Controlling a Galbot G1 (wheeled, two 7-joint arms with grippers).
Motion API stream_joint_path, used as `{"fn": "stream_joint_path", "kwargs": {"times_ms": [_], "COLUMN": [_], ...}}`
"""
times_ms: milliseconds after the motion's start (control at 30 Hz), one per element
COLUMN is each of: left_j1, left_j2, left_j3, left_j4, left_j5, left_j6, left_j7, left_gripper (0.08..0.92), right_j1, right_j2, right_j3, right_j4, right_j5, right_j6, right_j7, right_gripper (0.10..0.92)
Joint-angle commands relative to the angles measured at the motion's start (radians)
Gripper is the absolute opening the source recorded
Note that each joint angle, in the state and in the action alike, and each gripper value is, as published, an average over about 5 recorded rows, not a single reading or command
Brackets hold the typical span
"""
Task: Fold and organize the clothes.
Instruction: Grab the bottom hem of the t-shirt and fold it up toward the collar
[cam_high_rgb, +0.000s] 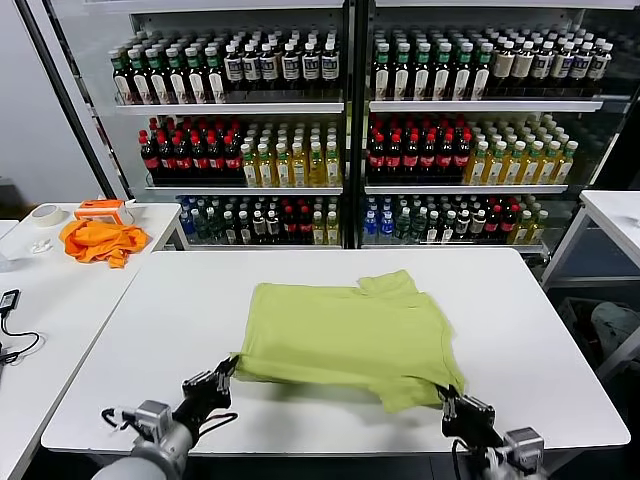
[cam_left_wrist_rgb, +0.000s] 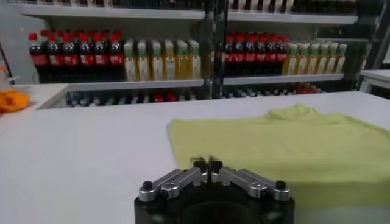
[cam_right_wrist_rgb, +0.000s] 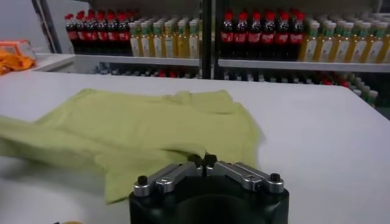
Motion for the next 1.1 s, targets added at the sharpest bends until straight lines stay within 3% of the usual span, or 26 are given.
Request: {"fn": "stream_joint_path", "kwargs": {"times_ms": [33,667,833,1100], "left_j1": [-0.226,-0.337,-0.335,-0.281], "left_j2": [-0.012,-0.056,-0.059,-0.045], "left_j3": [0.080,0.132,0.127,0.100], "left_j4": [0.234,0.489,0.496,0.391], "left_j5": [-0.001,0.047,0.050,0.002], "left_j6": [-0.017,-0.083,-0.098,-0.180], "left_j7": [0.039,0.081,0.067,0.071], "left_gripper": [0.083,0.085,0.130,0.357], "right_j1": [0.138,0.217,0.221,0.153], "right_j2": [0.021,0.071,0.076,0.039], "right_j3": [-0.047,-0.094,-0.084,-0.020], "right_j4": [-0.108,-0.221,-0.215,-0.130], "right_j5": [0.017,0.016,0.016,0.029], "right_j6": [-0.042,-0.065,-0.067,-0.091], "right_j7": [0.015,0.000,-0.004,-0.027], "right_gripper": [0.109,0.135,0.270,0.495]}}
